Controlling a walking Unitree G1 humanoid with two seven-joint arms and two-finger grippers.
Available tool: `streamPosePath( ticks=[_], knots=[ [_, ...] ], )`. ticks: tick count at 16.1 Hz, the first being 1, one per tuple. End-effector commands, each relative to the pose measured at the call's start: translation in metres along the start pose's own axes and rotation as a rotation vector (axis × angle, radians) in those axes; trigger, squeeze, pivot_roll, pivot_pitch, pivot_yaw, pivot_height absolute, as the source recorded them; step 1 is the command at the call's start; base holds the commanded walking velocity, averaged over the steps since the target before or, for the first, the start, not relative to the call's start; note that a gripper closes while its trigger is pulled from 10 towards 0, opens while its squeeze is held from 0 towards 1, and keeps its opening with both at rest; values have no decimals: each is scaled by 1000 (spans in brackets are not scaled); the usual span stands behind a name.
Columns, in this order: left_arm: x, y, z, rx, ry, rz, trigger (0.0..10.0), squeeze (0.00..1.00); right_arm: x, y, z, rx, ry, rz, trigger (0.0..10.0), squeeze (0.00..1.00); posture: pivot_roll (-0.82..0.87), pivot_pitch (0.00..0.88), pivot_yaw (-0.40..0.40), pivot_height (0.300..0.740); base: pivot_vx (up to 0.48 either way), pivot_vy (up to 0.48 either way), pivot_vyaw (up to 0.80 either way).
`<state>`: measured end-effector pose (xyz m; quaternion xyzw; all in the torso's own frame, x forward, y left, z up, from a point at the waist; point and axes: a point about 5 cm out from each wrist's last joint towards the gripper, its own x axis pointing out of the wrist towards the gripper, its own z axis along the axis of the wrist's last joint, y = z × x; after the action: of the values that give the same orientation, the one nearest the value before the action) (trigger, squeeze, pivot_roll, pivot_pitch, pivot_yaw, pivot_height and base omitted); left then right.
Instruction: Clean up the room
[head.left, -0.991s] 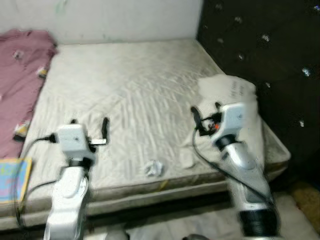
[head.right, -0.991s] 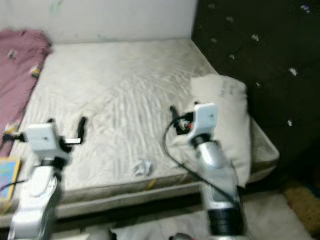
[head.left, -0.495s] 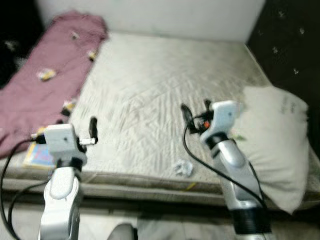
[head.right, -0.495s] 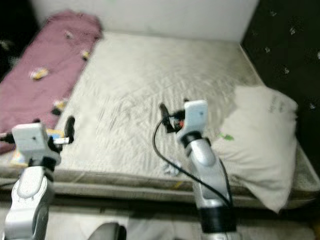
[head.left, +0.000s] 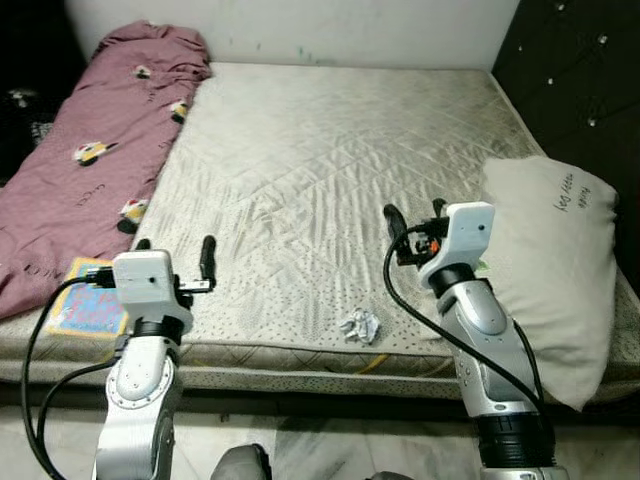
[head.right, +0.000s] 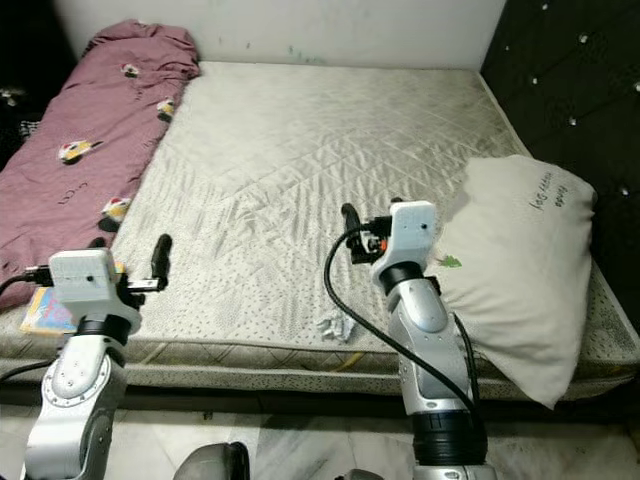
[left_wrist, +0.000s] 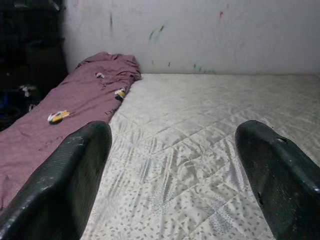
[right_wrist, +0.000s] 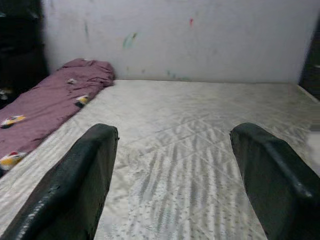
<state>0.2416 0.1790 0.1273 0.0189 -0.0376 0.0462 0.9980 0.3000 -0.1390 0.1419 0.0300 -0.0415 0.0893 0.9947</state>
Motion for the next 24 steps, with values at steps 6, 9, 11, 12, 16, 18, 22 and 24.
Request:
streamPosePath(
  ticks=[6,9,11,12,16,18,22,24],
  knots=[
    [2,-2,8,-13,-43,-46,10000,0,0,-1,0,-6,4,-5,10000,0,64,53,-36,740,0,0,0],
    [-3,-1,2,-18,-26,-55,10000,0,-1,-8,-1,-16,4,-56,10000,0,65,66,-35,740,189,0,0],
    [-3,2,-1,-15,-20,-57,10000,0,-3,-7,-5,-26,10,-65,10000,0,65,63,-35,740,283,0,0],
    [-3,2,0,-17,-21,-55,10000,0,-3,-7,-5,-27,9,-67,10000,0,66,60,-35,740,300,0,0],
    [-2,-2,-1,-30,-22,-63,10000,0,-2,-8,-5,-39,11,-71,10000,0,52,57,-40,740,302,0,0],
    [0,-4,-2,-34,-22,-70,10000,0,-2,-11,-4,-53,9,-73,10000,0,50,58,-46,740,304,0,0],
    [0,-5,0,-35,-29,-75,10000,0,-1,-8,-3,-56,2,-64,10000,0,58,59,-44,740,333,0,0],
    [0,-3,0,-33,-28,-67,10000,0,0,-4,-4,-39,4,-52,10000,0,60,63,-38,740,332,0,0]
  ],
)
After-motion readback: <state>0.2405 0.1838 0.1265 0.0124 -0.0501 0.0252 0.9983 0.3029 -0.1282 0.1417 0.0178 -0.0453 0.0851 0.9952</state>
